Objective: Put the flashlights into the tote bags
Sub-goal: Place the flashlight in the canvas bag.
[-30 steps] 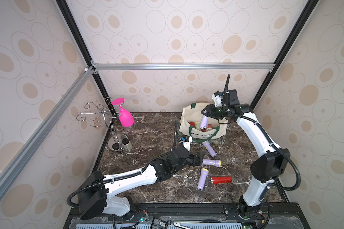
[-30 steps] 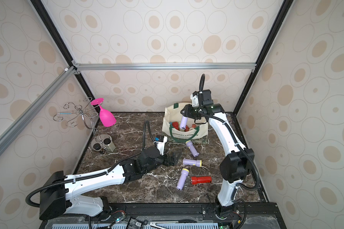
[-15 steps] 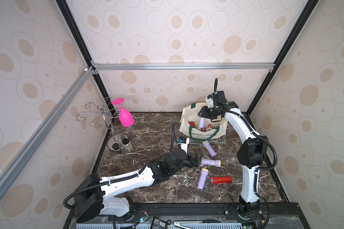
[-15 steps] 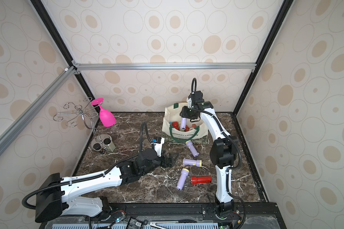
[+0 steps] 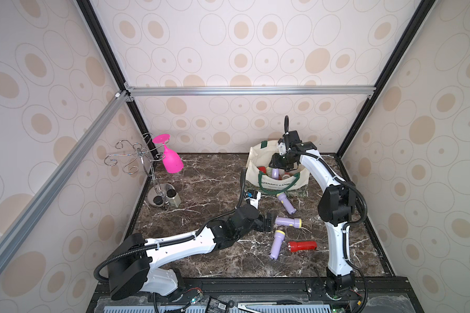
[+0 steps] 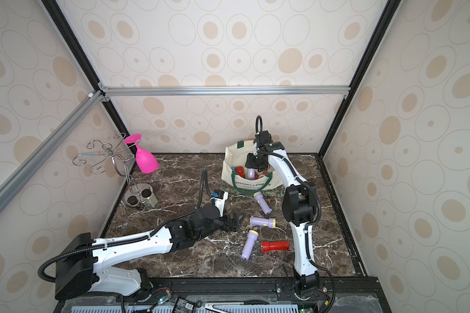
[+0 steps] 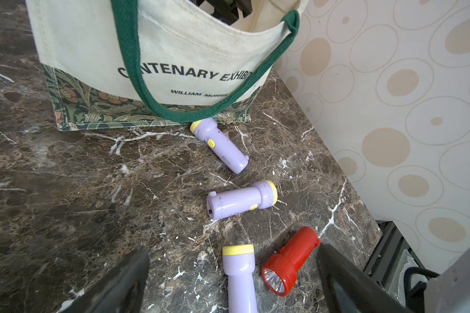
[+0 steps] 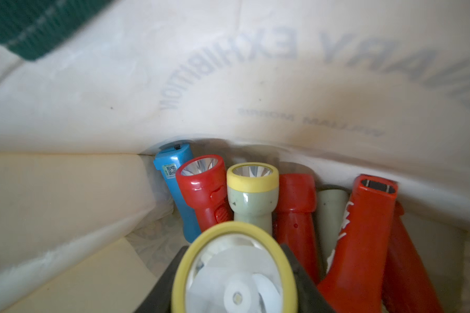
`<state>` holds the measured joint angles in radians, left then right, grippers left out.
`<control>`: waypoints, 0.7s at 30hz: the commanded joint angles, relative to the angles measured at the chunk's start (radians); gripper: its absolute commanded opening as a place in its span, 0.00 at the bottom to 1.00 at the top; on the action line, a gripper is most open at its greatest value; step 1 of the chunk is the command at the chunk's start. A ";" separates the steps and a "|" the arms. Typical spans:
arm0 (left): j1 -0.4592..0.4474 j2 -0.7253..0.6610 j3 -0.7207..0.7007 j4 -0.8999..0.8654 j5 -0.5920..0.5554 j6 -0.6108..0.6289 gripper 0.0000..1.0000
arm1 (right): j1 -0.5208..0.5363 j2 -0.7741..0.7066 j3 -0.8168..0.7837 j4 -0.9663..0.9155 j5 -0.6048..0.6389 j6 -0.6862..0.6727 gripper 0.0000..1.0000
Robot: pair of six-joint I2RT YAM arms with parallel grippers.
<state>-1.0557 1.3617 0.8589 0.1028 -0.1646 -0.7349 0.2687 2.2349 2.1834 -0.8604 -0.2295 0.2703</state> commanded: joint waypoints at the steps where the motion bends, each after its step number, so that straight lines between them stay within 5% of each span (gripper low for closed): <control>1: 0.003 0.015 0.003 -0.019 0.002 0.018 0.99 | 0.002 -0.029 0.069 -0.038 0.044 -0.040 0.57; 10: -0.009 0.031 -0.001 -0.032 0.002 0.029 1.00 | -0.003 -0.105 0.223 -0.115 0.061 -0.072 0.75; 21: -0.075 0.166 0.037 -0.066 0.040 0.055 0.96 | -0.002 -0.387 0.057 -0.104 0.037 -0.054 0.81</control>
<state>-1.1069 1.4956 0.8593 0.0772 -0.1368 -0.7086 0.2672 1.8915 2.2810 -0.9379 -0.1883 0.2226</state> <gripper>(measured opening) 0.963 0.808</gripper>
